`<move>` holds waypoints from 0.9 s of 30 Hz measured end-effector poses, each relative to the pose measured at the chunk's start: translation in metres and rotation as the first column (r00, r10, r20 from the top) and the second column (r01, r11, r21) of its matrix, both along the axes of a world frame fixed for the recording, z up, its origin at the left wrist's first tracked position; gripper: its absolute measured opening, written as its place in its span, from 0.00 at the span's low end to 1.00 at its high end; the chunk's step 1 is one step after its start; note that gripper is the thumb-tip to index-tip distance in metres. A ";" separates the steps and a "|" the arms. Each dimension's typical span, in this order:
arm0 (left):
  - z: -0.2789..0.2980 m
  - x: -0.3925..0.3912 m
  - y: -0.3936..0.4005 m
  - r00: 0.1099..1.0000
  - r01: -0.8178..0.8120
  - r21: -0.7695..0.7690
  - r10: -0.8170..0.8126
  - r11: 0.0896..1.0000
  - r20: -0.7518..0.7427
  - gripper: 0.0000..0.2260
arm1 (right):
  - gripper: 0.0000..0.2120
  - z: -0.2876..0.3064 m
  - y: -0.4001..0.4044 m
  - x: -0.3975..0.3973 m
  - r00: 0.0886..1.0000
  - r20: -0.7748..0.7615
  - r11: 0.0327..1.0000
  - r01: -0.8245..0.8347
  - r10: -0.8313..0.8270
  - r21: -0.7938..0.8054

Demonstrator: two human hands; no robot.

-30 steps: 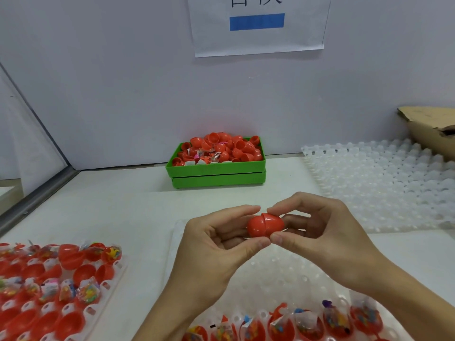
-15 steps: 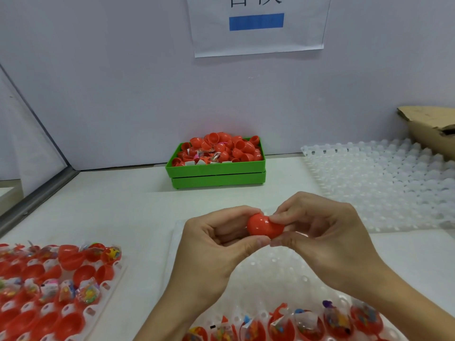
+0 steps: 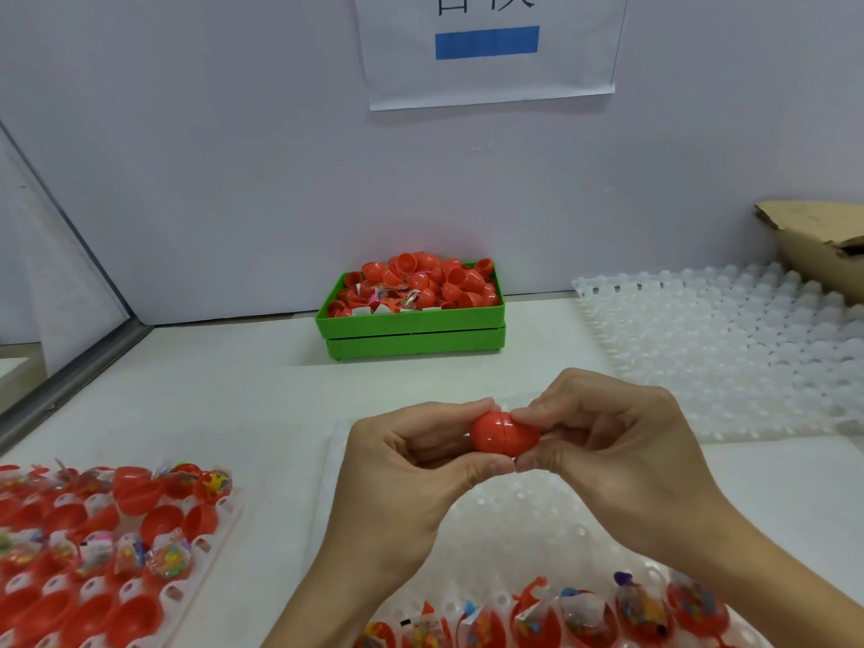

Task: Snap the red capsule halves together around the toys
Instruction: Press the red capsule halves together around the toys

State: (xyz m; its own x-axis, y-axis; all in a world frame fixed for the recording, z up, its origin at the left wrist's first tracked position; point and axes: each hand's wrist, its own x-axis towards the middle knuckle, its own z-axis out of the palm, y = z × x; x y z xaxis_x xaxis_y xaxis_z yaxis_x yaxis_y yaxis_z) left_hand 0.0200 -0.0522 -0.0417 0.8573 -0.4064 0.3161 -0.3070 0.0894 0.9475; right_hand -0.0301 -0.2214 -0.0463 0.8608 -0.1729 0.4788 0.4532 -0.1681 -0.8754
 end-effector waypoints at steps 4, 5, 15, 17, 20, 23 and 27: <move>0.000 -0.001 0.000 1.000 -0.018 0.022 0.017 1.000 0.021 0.19 | 0.17 0.001 0.001 0.000 1.000 -0.016 1.000 -0.002 0.002 0.004; 0.000 -0.001 0.000 0.999 -0.020 0.030 0.019 0.999 0.031 0.19 | 0.17 0.001 0.001 0.000 1.000 -0.019 1.000 -0.002 0.002 0.000; 0.000 0.000 0.002 0.998 -0.037 0.033 0.036 0.999 0.047 0.15 | 0.16 0.007 0.001 0.003 0.999 -0.043 1.000 0.014 -0.015 -0.017; 0.001 0.002 0.003 0.999 -0.024 0.020 0.023 1.000 0.041 0.13 | 0.14 0.010 0.001 0.001 0.999 -0.045 1.000 -0.016 0.015 -0.009; 0.001 0.001 0.004 0.998 0.000 0.054 -0.004 0.999 0.065 0.12 | 0.10 0.012 0.002 -0.001 0.995 -0.080 0.995 -0.058 0.064 0.080; 0.000 -0.001 0.003 0.994 0.002 0.119 -0.015 0.993 0.108 0.13 | 0.13 0.010 0.001 0.000 0.988 -0.148 0.997 -0.029 0.040 0.077; 0.001 0.000 0.005 0.990 0.014 0.117 -0.030 0.993 0.140 0.15 | 0.18 0.010 -0.003 0.001 0.966 -0.242 0.995 -0.073 0.087 0.070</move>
